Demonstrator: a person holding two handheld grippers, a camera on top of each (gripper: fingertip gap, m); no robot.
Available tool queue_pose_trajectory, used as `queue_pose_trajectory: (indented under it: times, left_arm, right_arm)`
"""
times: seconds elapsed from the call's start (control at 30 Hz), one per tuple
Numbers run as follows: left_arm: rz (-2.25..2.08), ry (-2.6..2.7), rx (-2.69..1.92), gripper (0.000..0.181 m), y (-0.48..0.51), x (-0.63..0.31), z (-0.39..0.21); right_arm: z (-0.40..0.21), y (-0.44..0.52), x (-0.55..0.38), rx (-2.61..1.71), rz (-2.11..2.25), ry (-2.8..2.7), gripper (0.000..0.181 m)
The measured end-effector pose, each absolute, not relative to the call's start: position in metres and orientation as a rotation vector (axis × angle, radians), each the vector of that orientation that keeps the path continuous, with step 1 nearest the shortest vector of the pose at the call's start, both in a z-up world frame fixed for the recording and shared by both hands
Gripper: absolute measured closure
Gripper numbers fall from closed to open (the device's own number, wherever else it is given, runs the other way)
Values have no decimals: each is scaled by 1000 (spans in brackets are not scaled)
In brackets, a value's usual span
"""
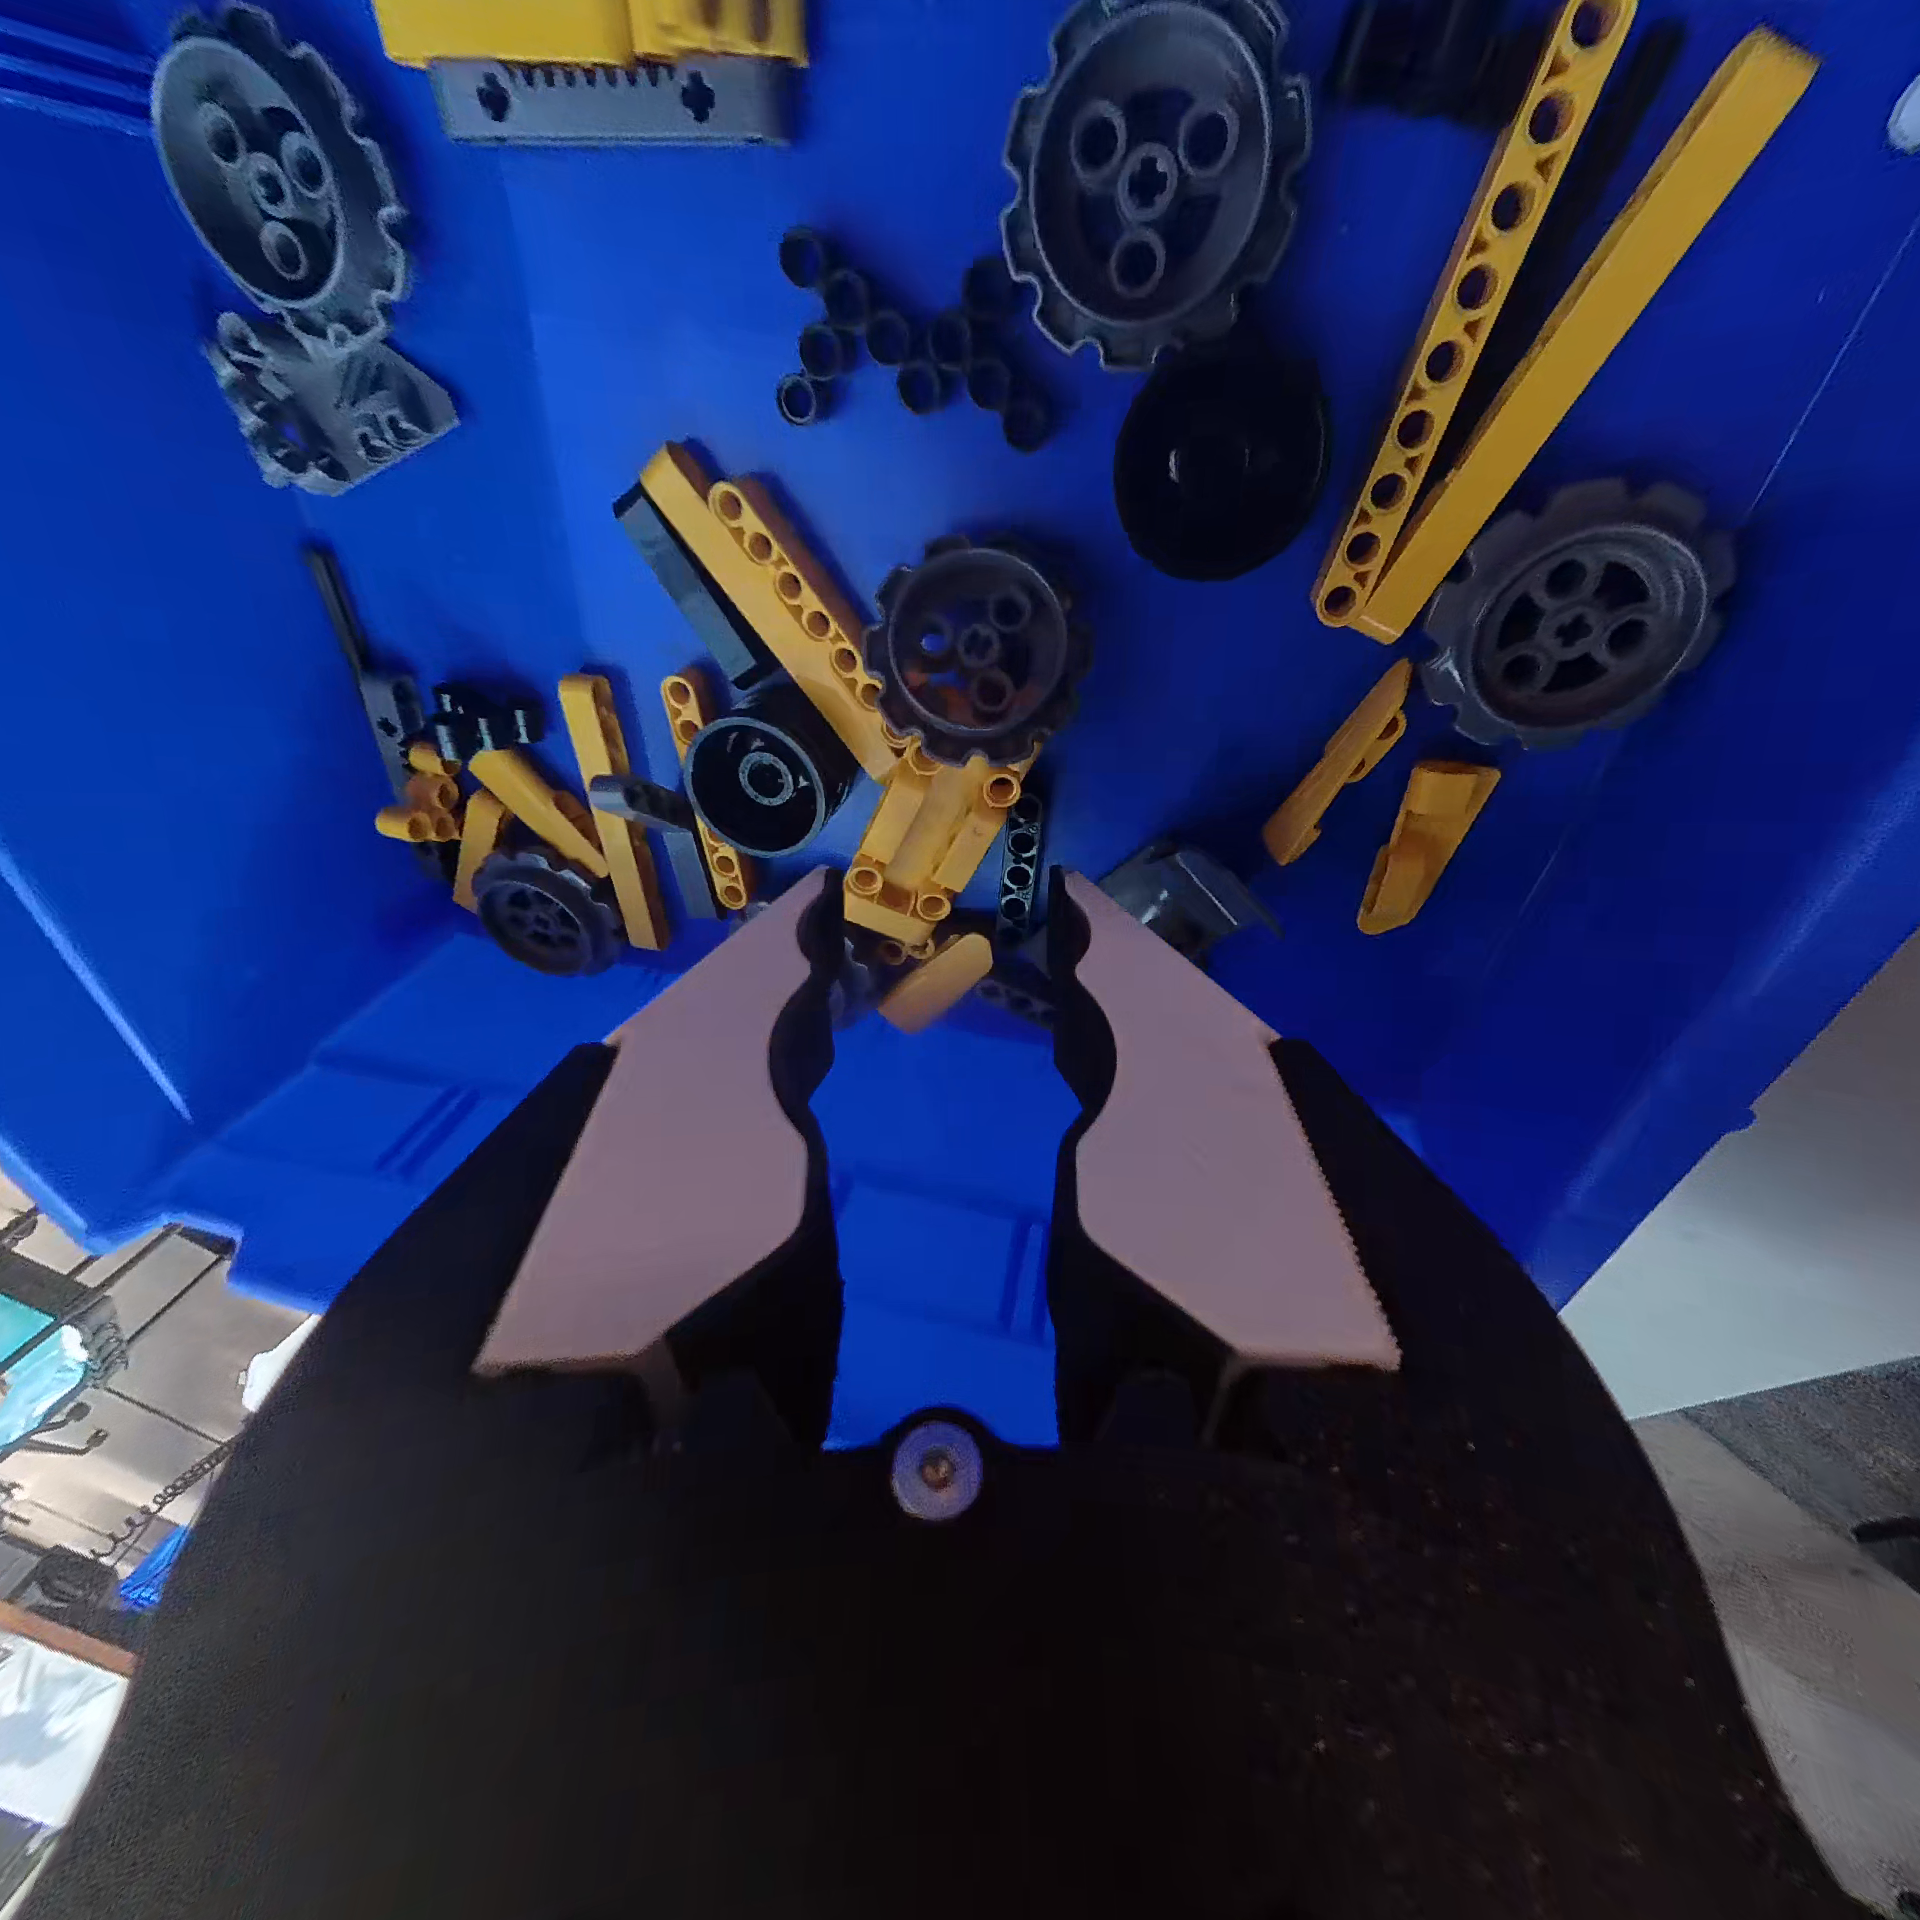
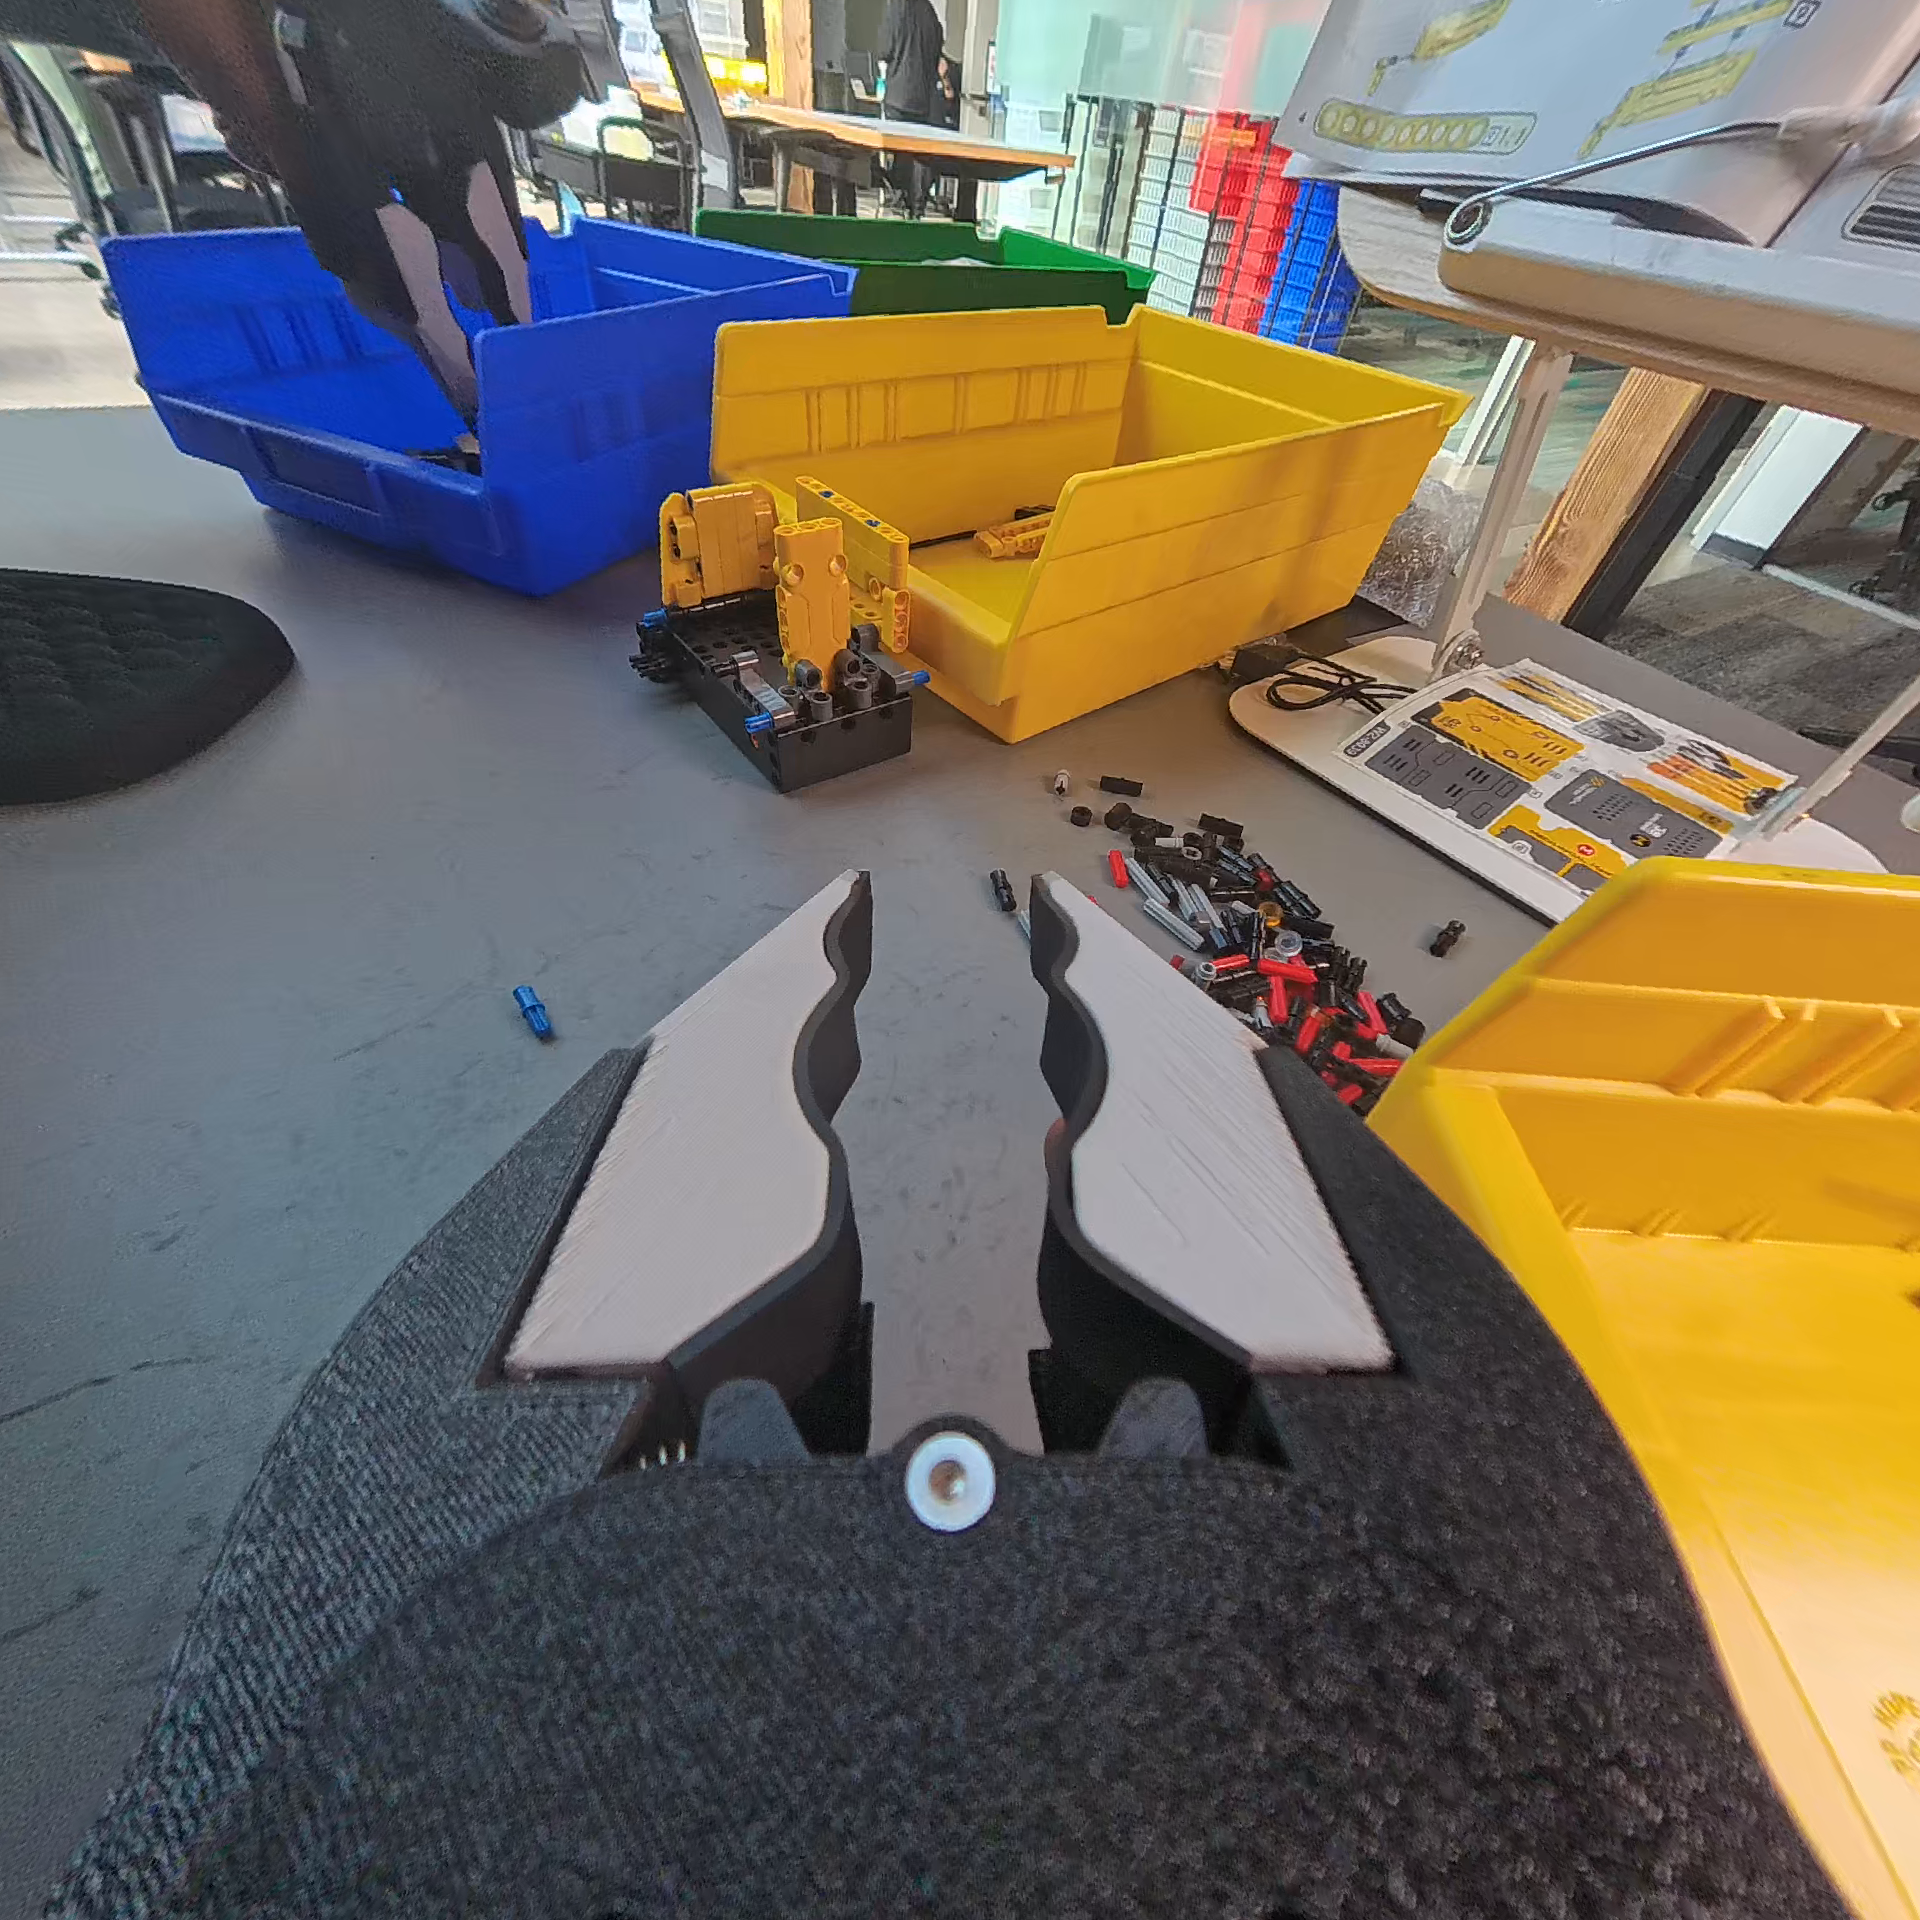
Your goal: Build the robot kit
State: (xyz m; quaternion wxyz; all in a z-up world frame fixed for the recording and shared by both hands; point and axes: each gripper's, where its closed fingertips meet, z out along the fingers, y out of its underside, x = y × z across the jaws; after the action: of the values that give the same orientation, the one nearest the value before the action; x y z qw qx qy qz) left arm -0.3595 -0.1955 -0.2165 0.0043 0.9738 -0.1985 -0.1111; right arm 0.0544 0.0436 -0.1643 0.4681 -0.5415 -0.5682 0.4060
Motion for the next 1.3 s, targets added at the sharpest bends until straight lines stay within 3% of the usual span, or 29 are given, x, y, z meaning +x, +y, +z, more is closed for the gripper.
queue_pose_trajectory:
  times: [0.23,0.27,0.77,0.93,1.1,1.3]
  left_arm:
    - [-298,-707,2983,159,-192,-364,-230]
    - [-280,-699,2983,181,-191,-365,-229]
    - [39,-491,3070,181,-188,-361,-216]
    - [-59,-498,3092,181,-187,-371,-215]
    - [-158,-572,3064,157,-187,-377,-223]
    - [-154,-637,3025,154,-187,-375,-231]
  right_arm:
    - [-165,45,54,-1344,1010,-1385,151]
    - [-165,45,54,-1345,1012,-1385,151]
    - [-166,43,54,-1336,1006,-1404,151]
    - [-167,41,54,-1326,998,-1418,151]
    - [-167,40,54,-1323,993,-1424,151]
    - [-167,40,54,-1328,995,-1420,151]
